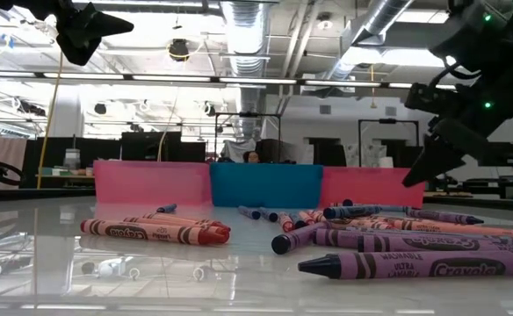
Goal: Sort crayons
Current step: Put the blue crayon into the yellow bin
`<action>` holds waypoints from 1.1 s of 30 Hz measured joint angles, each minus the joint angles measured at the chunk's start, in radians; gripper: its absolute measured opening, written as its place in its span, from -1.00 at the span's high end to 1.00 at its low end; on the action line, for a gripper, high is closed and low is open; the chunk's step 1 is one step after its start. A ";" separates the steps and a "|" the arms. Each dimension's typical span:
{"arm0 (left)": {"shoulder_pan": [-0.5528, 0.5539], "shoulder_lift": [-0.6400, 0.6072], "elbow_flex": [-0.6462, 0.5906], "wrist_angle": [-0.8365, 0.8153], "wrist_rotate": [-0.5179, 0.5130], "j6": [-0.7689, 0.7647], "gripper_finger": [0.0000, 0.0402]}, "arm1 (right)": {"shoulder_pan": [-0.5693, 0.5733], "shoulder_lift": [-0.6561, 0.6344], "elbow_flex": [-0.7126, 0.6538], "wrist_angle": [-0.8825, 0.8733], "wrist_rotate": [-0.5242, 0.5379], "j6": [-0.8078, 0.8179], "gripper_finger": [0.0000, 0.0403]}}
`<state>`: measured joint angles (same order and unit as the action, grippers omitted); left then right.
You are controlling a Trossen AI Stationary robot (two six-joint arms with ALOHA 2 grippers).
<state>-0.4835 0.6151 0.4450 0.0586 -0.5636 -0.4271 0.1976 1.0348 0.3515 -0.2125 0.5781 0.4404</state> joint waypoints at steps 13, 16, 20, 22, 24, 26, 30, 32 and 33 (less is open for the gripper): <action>0.000 0.000 0.000 0.000 -0.006 0.000 -0.02 | -0.065 0.000 -0.019 0.056 -0.060 -0.072 0.64; 0.000 0.000 -0.002 -0.003 -0.025 0.000 -0.02 | -0.066 0.001 -0.019 0.068 -0.061 -0.098 0.64; 0.000 0.000 -0.003 -0.002 -0.027 0.000 -0.02 | -0.076 0.001 -0.019 0.080 -0.062 -0.109 0.64; 0.000 0.000 -0.003 -0.002 -0.027 0.000 -0.02 | -0.079 0.001 -0.022 0.084 -0.069 -0.109 0.64; 0.000 0.000 -0.003 -0.001 -0.027 0.000 -0.02 | -0.083 0.001 -0.037 0.104 -0.082 -0.108 0.64; 0.000 0.000 -0.003 -0.001 -0.027 0.000 -0.02 | -0.083 0.001 -0.050 0.113 -0.084 -0.103 0.64; 0.000 0.000 -0.004 -0.001 -0.027 0.000 -0.02 | -0.083 0.001 -0.052 0.127 -0.084 -0.101 0.64; 0.000 0.000 -0.004 -0.001 -0.027 0.000 -0.02 | -0.083 0.001 -0.052 0.127 -0.084 -0.101 0.64; 0.000 0.000 -0.004 -0.001 -0.027 0.000 -0.02 | -0.083 0.001 -0.052 0.128 -0.084 -0.101 0.64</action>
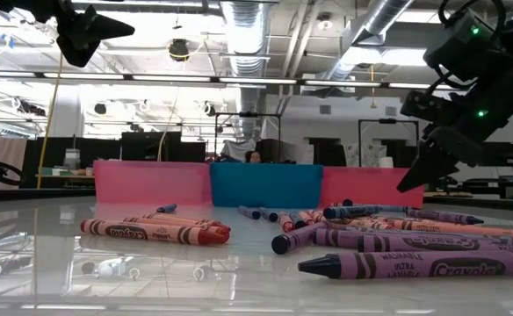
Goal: Sort crayons
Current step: Put the blue crayon into the yellow bin
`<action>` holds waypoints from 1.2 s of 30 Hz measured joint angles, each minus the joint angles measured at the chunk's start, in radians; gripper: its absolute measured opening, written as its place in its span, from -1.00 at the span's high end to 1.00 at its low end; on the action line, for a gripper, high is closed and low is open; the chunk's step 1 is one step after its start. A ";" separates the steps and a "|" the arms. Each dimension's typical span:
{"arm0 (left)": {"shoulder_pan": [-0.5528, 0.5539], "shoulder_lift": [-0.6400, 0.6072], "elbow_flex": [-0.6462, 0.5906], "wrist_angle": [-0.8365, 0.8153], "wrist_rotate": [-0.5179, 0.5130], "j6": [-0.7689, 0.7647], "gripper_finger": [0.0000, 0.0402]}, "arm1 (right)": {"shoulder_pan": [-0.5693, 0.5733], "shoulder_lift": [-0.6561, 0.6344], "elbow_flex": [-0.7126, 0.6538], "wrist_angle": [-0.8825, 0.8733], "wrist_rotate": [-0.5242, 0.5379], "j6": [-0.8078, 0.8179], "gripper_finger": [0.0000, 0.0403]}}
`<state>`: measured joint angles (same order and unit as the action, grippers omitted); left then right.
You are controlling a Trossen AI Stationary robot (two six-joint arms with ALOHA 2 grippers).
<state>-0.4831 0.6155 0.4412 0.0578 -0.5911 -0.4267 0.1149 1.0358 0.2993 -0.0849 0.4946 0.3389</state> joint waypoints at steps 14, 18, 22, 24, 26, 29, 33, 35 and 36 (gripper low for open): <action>0.000 0.000 0.000 0.003 0.000 -0.003 -0.02 | 0.000 0.060 0.000 0.016 0.001 0.002 0.64; 0.000 0.000 -0.001 0.005 0.000 -0.011 -0.02 | 0.000 0.128 0.000 0.045 0.002 0.003 0.64; 0.000 0.000 -0.001 0.005 0.000 -0.014 -0.02 | 0.001 0.198 0.000 0.097 0.003 0.004 0.64; 0.000 0.000 -0.001 0.006 0.000 -0.015 -0.02 | 0.001 0.228 0.001 0.116 0.009 0.011 0.64; 0.000 0.000 -0.001 0.009 0.000 -0.015 -0.02 | 0.001 0.255 0.001 0.132 0.008 0.022 0.64; 0.000 0.000 -0.001 0.009 0.000 -0.015 -0.02 | 0.000 0.281 0.002 0.138 -0.010 0.050 0.64; 0.000 0.000 -0.001 0.009 0.000 -0.019 -0.02 | 0.001 0.304 0.002 0.137 -0.025 0.093 0.69; 0.000 0.000 -0.001 0.008 0.000 -0.020 -0.02 | 0.003 0.308 0.002 0.134 -0.026 0.117 0.73; 0.000 0.000 -0.001 0.008 0.000 -0.020 -0.02 | 0.003 0.308 0.002 0.134 -0.029 0.127 0.76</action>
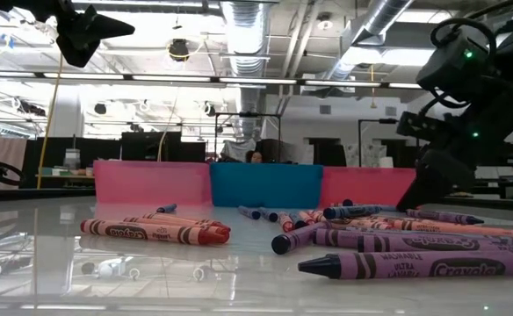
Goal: Sort crayons
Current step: Put the blue crayon into the yellow bin
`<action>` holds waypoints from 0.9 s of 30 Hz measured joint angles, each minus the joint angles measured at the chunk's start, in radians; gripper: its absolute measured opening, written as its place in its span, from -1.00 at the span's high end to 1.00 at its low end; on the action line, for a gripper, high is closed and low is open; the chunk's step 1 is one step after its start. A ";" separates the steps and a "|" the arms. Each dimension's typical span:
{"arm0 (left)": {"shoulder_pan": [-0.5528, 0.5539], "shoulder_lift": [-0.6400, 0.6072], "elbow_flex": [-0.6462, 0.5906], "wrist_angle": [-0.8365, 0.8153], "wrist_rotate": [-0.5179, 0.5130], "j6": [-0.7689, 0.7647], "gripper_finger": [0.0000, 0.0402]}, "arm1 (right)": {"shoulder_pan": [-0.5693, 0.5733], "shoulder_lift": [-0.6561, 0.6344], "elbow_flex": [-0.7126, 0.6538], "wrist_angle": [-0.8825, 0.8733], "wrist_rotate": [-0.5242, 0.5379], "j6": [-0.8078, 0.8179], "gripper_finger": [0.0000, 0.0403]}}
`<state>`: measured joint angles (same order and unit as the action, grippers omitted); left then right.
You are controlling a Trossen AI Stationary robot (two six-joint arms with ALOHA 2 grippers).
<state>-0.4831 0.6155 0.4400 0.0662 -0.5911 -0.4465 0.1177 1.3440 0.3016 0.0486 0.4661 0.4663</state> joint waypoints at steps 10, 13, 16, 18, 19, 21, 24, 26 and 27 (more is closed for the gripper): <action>0.000 0.000 0.000 -0.006 0.000 -0.003 -0.02 | 0.000 -0.039 -0.002 -0.002 -0.018 0.040 0.97; 0.000 0.000 0.000 -0.008 0.000 -0.003 -0.02 | 0.006 -0.059 -0.003 0.003 -0.026 0.055 0.98; 0.000 0.000 0.000 -0.008 0.000 -0.003 -0.02 | 0.020 -0.084 -0.002 0.011 -0.040 0.058 0.99; 0.000 0.000 0.000 -0.008 0.000 -0.003 -0.02 | 0.034 -0.096 0.006 0.009 -0.048 0.059 0.99; 0.000 0.000 0.000 -0.008 0.000 -0.003 -0.02 | 0.043 -0.101 0.011 0.008 -0.059 0.060 0.99; 0.000 0.000 0.000 -0.008 0.000 -0.003 -0.02 | 0.059 -0.111 0.025 0.008 -0.076 0.060 0.99; 0.000 0.000 0.000 -0.008 0.000 -0.003 -0.02 | 0.078 -0.123 0.046 0.001 -0.074 0.059 0.99; 0.000 0.000 0.000 -0.008 0.000 -0.003 -0.02 | 0.087 -0.134 0.063 -0.004 -0.068 0.051 0.99; 0.000 0.000 0.000 -0.008 0.001 -0.003 -0.02 | 0.090 -0.140 0.073 -0.009 -0.067 0.042 0.99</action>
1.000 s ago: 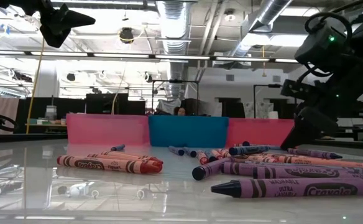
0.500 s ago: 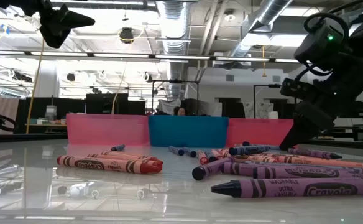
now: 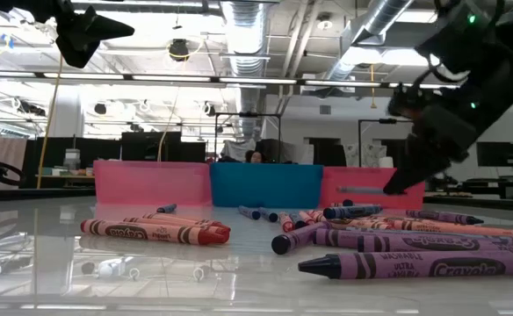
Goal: Sort crayons
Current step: Put the blue crayon into the yellow bin
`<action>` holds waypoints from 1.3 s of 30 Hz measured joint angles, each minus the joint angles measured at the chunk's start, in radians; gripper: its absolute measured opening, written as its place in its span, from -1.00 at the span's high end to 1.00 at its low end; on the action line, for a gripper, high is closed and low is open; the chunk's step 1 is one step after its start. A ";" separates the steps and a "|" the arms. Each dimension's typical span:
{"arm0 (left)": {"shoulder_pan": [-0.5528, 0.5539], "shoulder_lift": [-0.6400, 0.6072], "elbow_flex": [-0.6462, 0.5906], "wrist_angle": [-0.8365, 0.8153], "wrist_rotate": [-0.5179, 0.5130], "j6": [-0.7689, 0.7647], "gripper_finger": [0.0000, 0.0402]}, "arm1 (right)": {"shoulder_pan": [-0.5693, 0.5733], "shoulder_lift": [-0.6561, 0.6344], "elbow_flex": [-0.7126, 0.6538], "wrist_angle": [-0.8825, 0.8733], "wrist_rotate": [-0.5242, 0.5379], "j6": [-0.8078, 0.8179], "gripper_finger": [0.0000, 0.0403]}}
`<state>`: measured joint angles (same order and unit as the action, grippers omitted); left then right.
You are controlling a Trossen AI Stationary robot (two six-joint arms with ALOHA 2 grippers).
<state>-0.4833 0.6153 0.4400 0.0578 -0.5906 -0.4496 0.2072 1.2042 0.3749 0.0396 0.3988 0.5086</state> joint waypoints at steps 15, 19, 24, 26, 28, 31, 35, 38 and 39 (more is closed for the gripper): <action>0.000 0.000 0.000 0.000 0.000 0.000 -0.02 | -0.080 -0.115 0.194 -0.181 0.044 -0.256 0.99; 0.000 0.000 0.000 0.000 0.000 0.002 -0.02 | -0.144 -0.126 0.211 -0.184 0.090 -0.306 0.99; 0.000 0.000 0.000 0.000 0.000 0.003 -0.02 | -0.261 -0.119 0.213 -0.159 0.109 -0.349 0.99; 0.000 0.000 0.000 0.000 0.000 0.003 -0.02 | -0.312 -0.115 0.213 -0.161 0.110 -0.350 0.99; 0.000 0.000 0.000 0.000 0.000 0.003 -0.02 | -0.367 -0.110 0.213 -0.157 0.111 -0.351 0.99; 0.000 0.000 0.000 0.000 0.000 0.003 -0.02 | -0.450 -0.107 0.213 -0.151 0.111 -0.352 0.99; 0.000 0.000 0.000 0.000 0.000 0.003 -0.02 | -0.552 -0.103 0.213 -0.118 0.101 -0.361 0.99; 0.000 0.000 0.000 0.000 0.000 0.003 -0.02 | -0.624 -0.090 0.213 -0.085 0.088 -0.363 0.99; 0.000 0.000 0.000 0.000 -0.001 0.003 -0.02 | -0.650 -0.084 0.213 -0.076 0.069 -0.365 0.99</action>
<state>-0.4833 0.6152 0.4400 0.0578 -0.5911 -0.4461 -0.4424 1.1198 0.5880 -0.0361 0.4681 0.1436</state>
